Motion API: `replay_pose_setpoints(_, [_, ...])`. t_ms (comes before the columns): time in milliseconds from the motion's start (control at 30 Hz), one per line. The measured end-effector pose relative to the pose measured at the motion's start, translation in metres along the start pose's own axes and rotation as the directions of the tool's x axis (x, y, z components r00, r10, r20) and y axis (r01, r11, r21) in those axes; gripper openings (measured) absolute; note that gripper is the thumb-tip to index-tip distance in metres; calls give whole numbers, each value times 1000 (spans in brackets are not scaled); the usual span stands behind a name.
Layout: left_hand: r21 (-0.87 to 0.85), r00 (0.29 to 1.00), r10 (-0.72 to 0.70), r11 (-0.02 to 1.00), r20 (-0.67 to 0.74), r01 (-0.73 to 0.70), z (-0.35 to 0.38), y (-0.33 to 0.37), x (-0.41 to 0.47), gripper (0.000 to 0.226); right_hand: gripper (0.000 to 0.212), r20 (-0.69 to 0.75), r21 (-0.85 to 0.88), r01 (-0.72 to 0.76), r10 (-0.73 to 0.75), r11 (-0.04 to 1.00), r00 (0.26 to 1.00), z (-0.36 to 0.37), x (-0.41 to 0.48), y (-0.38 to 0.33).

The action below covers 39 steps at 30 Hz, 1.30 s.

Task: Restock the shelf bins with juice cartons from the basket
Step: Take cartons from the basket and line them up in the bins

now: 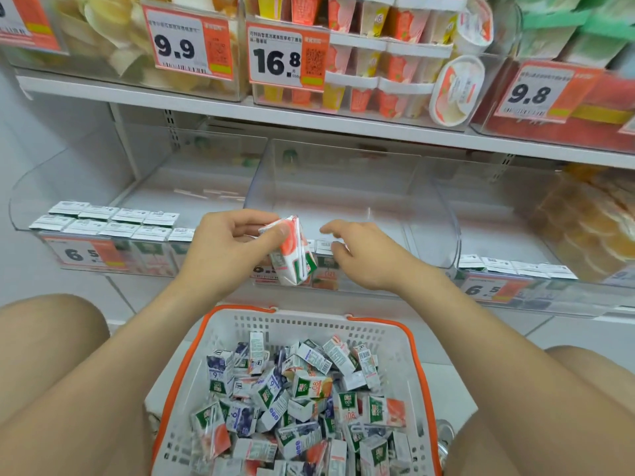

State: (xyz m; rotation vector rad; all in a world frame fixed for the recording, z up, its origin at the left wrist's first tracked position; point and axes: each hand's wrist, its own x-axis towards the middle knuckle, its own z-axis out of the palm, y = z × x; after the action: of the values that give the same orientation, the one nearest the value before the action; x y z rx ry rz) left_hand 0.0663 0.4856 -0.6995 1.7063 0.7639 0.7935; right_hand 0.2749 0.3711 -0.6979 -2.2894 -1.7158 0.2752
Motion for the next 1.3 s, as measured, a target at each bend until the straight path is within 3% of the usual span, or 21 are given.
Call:
replay_pose_setpoints(100, [-143,998,-49,989,-34,43,7,12,0,14,52,-179,36,206,-196,978,964,-6,-13,-18])
replay_pose_setpoints(200, [-266,985,-142,957,-101,111,11,18,-2,16,61,-188,70,437,-418,897,889,-14,-28,-34])
replay_pose_setpoints(267, [-365,978,-195,918,-69,157,10,19,-4,28,56,-253,24,489,-468,872,847,-14,-35,-40])
replay_pose_setpoints(333, [-412,970,-243,883,9,225,5,21,-6,39,44,-397,48,504,-446,863,802,-14,-38,-43])
replay_pose_setpoints(400, [-289,963,-269,920,23,264,-2,21,-8,42,39,-497,206,478,-330,854,803,-15,-39,-44])
replay_pose_setpoints(467, [-53,979,-192,981,-70,188,-13,18,-8,27,35,-470,448,374,-141,812,871,-19,-38,-45])
replay_pose_setpoints(533, [46,994,-93,994,-59,96,-26,17,-9,12,28,-401,603,290,-32,743,916,-19,-35,-46])
replay_pose_setpoints(600, [87,995,-28,996,100,19,-36,19,-11,28,24,-365,676,264,1,688,931,-17,-31,-50])
replay_pose_setpoints(667, [131,978,28,990,208,-56,-41,22,-14,31,23,-343,718,267,-7,643,939,-14,-27,-56])
replay_pose_setpoints(800, [83,981,43,995,190,-60,-56,22,-14,25,26,-320,741,280,-46,610,946,-5,-19,-74])
replay_pose_setpoints(867, [97,982,52,993,184,-71,-69,18,-10,28,28,-327,703,291,-69,649,943,-6,-13,-84])
replay_pose_setpoints(933, [262,988,68,959,136,-102,-84,7,-3,31,28,-384,546,333,-124,768,915,-9,-6,-95])
replay_pose_setpoints(1000, [551,997,76,831,16,-73,-100,-10,6,40,30,-452,311,387,-223,868,864,-12,4,-108])
replay_pose_setpoints(1067, [727,993,98,686,-61,-23,-111,-22,13,48,31,-466,163,403,-290,901,836,-12,19,-121])
replay_pose_setpoints(1167, [816,999,23,578,-35,15,-118,-26,17,56,33,-375,-45,364,-353,930,857,-4,54,-138])
replay_pose_setpoints(1300, [880,993,-118,472,12,45,-123,-29,18,60,27,-152,-342,308,-376,888,914,12,96,-158])
